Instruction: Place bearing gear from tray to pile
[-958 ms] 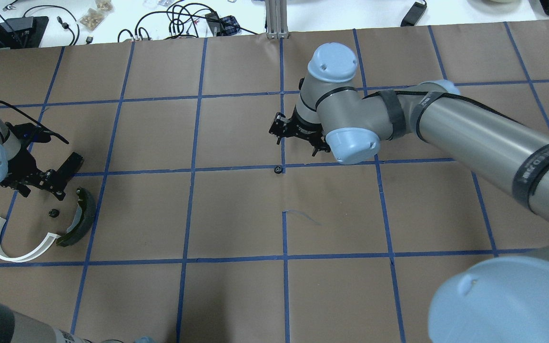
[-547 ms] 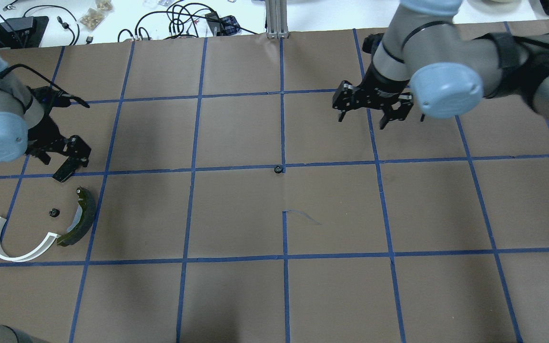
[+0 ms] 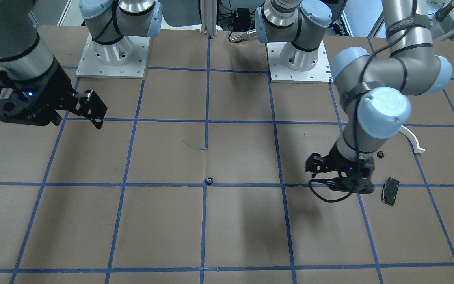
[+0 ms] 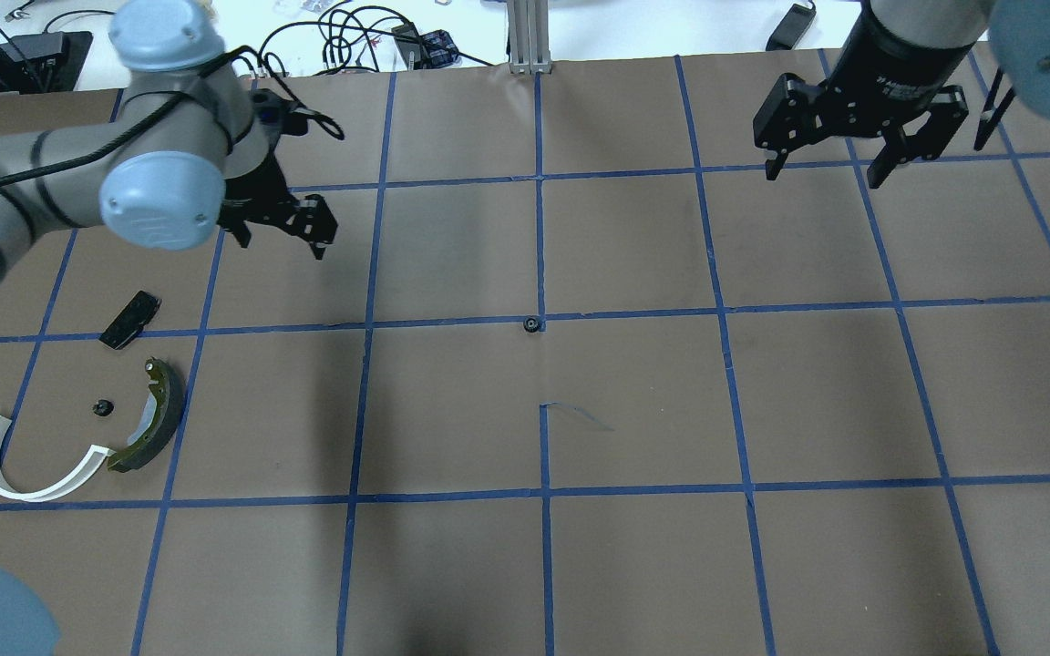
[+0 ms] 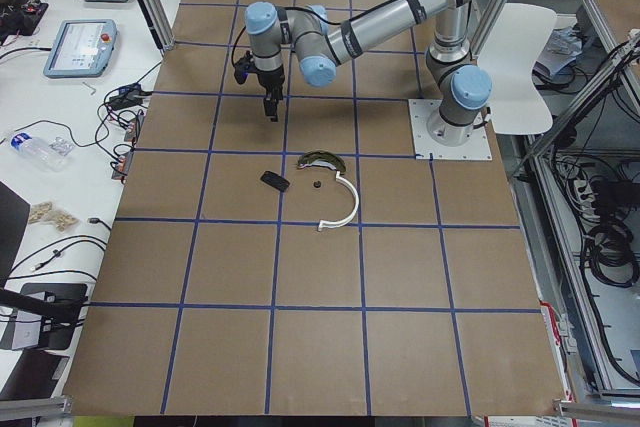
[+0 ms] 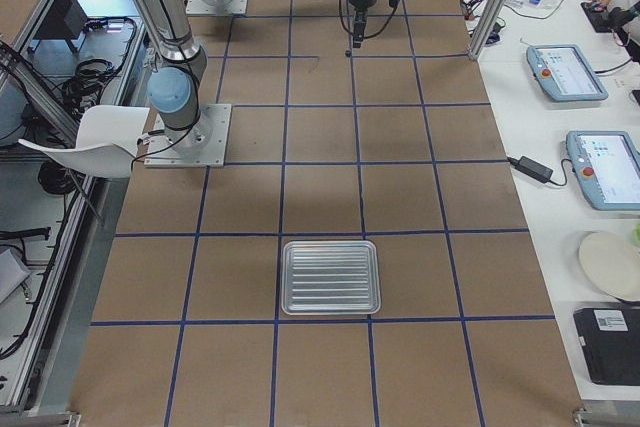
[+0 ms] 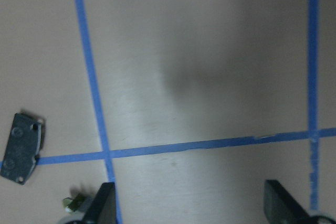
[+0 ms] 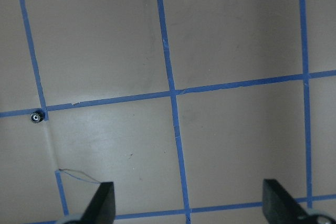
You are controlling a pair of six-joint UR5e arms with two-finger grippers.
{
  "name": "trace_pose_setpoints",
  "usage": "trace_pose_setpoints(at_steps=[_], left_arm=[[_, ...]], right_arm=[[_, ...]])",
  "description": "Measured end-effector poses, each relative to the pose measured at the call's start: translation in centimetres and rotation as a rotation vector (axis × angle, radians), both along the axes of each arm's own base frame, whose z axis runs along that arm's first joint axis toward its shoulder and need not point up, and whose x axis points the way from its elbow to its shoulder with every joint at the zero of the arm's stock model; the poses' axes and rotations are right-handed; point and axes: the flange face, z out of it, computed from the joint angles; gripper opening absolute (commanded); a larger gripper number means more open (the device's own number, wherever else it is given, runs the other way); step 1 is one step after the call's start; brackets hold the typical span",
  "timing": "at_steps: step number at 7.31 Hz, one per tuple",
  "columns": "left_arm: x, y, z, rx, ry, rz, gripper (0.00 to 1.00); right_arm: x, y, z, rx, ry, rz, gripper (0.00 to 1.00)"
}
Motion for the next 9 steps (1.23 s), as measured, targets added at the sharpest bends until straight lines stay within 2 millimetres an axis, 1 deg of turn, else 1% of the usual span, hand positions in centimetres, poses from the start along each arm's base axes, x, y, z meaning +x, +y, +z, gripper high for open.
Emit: trace_pose_setpoints(at_steps=[1,2,3,4,5,6,8,9], left_arm=[[-5.2,0.5,-0.2,-0.006,0.023,-0.021,1.00],[-9.4,1.1,-0.8,-0.006,0.038,-0.034,1.00],[-12.9,1.5,-1.8,-0.009,0.060,-0.042,1.00],[-15.7,1.8,-3.5,-0.014,0.091,-0.052,1.00],[-17.8,2.0,-5.6,-0.011,0.106,-0.070,1.00],[-19.3,2.1,-7.7,0.001,0.111,-0.086,1.00],[-20.7,2.5,-11.1,0.044,0.109,-0.103,1.00],[-21.2,2.8,-12.4,0.064,0.108,-0.110,0.99]], right_arm=[[1.7,0.1,0.8,0.001,0.016,-0.014,1.00],[3.3,0.2,0.9,-0.002,0.054,-0.009,1.00],[4.0,0.0,0.9,-0.019,0.086,0.001,1.00],[4.3,-0.3,1.0,-0.054,0.096,0.002,1.00],[4.5,-0.7,1.2,-0.084,0.086,-0.007,1.00],[4.8,-0.8,1.2,-0.099,0.050,-0.027,1.00],[5.2,-0.9,1.1,-0.104,-0.002,-0.056,1.00],[5.2,-0.9,1.1,-0.103,-0.002,-0.056,1.00]])
